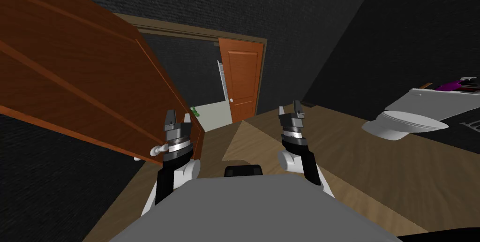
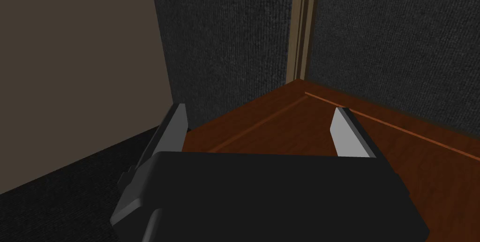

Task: Pull the door open

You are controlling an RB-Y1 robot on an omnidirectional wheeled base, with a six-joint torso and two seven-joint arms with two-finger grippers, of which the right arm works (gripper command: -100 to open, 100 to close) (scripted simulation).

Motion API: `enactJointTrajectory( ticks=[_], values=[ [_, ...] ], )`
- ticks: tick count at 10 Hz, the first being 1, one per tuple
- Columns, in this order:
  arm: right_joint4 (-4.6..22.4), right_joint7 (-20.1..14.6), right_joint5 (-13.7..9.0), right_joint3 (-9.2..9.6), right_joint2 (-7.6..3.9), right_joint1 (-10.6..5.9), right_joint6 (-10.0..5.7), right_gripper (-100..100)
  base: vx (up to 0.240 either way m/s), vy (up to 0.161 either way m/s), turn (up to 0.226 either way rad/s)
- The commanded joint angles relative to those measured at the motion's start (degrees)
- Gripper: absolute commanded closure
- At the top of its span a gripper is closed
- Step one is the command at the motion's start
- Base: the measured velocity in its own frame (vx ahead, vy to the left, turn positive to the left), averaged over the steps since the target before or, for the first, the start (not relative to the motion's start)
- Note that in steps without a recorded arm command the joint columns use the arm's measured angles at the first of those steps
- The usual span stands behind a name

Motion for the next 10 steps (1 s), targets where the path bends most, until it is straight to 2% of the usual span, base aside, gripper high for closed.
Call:
enactJointTrajectory(
  ticks=[1, 4, 10],
  values=[
    [1.16, 0.89, 0.82, 0.29, -0.61, -0.29, -0.48, -100, 0.094, 0.029, -0.068],
    [3.3, 2.54, 2.34, 0.82, -1.58, -0.82, -1.36, -100, 0.172, 0.075, -0.061],
    [9.44, 7.23, 6.66, 2.34, -3.71, -2.34, -3.85, -100, 0.173, 0.08, -0.08]
  ],
)
